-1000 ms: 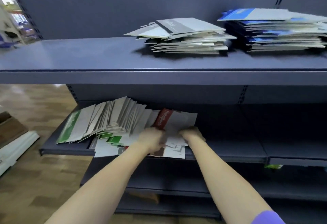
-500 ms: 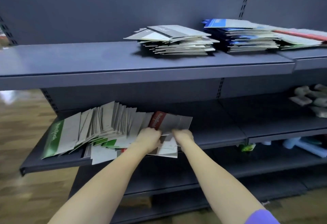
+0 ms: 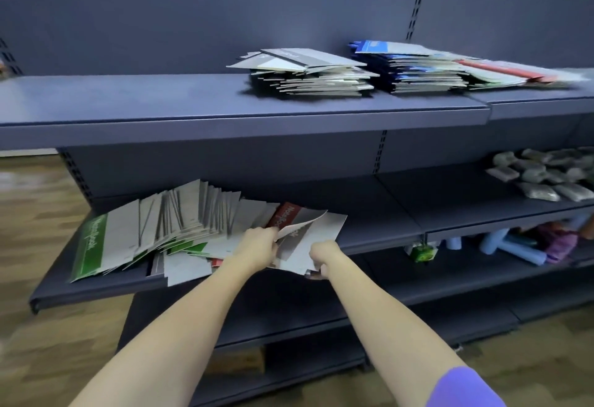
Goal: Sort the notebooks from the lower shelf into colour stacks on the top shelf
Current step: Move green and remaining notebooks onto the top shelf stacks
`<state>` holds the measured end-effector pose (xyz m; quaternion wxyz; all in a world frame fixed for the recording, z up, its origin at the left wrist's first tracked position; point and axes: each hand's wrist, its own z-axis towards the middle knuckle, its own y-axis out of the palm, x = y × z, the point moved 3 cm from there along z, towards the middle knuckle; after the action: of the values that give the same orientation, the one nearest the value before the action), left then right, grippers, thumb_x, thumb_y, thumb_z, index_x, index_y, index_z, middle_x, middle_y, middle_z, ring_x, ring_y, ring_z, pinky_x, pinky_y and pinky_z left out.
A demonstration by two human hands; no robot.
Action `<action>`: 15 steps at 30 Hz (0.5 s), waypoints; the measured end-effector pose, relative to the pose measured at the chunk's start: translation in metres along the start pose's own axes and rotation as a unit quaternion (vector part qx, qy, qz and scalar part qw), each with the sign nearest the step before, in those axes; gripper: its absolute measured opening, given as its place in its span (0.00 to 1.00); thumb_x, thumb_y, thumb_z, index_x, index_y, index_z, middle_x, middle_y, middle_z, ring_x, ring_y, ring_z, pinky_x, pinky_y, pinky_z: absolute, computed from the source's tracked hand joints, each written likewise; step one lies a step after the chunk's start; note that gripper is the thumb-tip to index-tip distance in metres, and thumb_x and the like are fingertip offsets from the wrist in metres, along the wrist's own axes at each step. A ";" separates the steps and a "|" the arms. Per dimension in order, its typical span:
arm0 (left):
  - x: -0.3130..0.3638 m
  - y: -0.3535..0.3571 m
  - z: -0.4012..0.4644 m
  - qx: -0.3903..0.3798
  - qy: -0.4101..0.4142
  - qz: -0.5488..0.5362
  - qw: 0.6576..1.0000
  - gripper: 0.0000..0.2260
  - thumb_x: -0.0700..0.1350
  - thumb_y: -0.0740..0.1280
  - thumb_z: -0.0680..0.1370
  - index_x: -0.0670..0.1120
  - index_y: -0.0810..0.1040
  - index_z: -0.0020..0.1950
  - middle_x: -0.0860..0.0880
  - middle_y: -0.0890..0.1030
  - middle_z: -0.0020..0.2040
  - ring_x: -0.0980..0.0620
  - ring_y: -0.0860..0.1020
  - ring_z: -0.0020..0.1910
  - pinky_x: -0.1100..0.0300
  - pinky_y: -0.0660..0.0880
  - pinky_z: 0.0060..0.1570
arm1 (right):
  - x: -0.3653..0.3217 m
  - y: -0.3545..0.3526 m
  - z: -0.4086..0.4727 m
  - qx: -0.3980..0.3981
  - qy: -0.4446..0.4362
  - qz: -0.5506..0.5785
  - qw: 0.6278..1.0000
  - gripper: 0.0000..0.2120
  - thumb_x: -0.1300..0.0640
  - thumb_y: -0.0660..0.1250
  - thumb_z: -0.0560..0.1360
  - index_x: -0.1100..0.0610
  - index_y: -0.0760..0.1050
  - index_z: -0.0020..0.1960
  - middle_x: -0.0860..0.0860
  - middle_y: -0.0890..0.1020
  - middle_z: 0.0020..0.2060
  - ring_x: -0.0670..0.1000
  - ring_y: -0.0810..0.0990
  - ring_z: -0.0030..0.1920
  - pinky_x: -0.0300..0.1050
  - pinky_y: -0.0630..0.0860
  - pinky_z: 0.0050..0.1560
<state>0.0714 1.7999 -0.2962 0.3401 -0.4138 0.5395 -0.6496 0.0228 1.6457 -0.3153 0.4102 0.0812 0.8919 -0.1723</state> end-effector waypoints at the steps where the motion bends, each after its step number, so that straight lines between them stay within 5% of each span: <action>1: 0.001 0.000 -0.003 -0.002 0.000 0.004 1.000 0.10 0.41 0.57 0.80 0.44 0.76 0.57 0.41 0.82 0.52 0.40 0.78 0.50 0.53 0.67 0.42 | -0.001 -0.002 -0.004 -0.013 -0.003 0.017 1.000 0.14 0.73 0.51 0.76 0.60 0.69 0.53 0.57 0.74 0.42 0.55 0.75 0.39 0.56 0.82 0.43; 10: 0.058 0.007 -0.004 0.008 0.007 0.012 1.000 0.11 0.40 0.57 0.81 0.43 0.74 0.61 0.40 0.82 0.53 0.38 0.78 0.50 0.52 0.68 0.40 | 0.001 -0.057 0.007 -0.049 -0.065 0.035 0.996 0.16 0.71 0.51 0.76 0.61 0.71 0.58 0.60 0.78 0.54 0.61 0.82 0.48 0.54 0.83 0.34; 15: 0.121 0.025 0.001 0.027 0.022 0.004 0.999 0.17 0.38 0.56 0.80 0.44 0.70 0.69 0.39 0.81 0.50 0.38 0.78 0.46 0.51 0.67 0.38 | 0.016 -0.111 0.033 -0.036 -0.047 0.042 0.997 0.17 0.71 0.55 0.75 0.59 0.71 0.61 0.59 0.79 0.56 0.60 0.81 0.51 0.60 0.84 0.40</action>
<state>0.0206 1.6880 -0.2997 0.3418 -0.3876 0.5306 -0.6719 0.0036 1.5305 -0.3202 0.4616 0.0950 0.8729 -0.1264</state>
